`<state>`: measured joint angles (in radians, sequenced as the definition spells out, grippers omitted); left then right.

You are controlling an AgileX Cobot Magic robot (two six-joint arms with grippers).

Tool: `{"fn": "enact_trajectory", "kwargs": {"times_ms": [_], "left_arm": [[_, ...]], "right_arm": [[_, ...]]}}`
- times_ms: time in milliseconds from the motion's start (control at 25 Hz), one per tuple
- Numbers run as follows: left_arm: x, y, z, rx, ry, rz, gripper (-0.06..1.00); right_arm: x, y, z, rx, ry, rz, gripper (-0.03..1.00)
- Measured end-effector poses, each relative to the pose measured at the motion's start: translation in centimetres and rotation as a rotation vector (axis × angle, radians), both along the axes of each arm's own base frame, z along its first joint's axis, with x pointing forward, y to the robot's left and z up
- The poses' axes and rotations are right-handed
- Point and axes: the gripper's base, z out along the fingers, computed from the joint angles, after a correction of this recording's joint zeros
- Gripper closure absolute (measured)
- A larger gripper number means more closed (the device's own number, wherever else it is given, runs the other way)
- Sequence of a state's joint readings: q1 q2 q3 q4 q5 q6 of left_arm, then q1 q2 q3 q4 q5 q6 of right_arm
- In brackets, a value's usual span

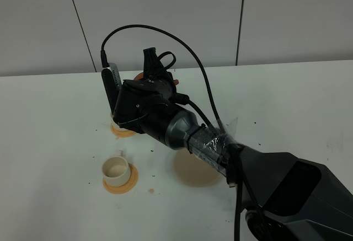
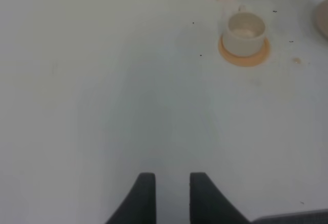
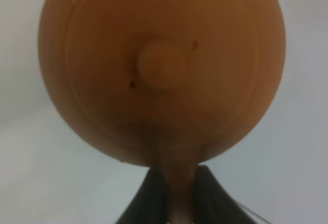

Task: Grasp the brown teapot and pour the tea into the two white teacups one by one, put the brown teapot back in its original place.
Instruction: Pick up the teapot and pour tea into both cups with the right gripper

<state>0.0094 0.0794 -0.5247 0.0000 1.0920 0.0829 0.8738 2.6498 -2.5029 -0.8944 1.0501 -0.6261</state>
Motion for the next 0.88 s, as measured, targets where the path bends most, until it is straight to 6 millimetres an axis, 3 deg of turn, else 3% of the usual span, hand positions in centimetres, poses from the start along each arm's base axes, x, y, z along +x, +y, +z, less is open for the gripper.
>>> {"fn": "enact_trajectory", "kwargs": {"times_ms": [880], "left_arm": [[0.0, 0.0, 0.0, 0.0, 0.0, 0.0, 0.71]], "right_arm": [[-0.1, 0.51, 0.41, -0.03, -0.052, 0.044, 0.87]]}}
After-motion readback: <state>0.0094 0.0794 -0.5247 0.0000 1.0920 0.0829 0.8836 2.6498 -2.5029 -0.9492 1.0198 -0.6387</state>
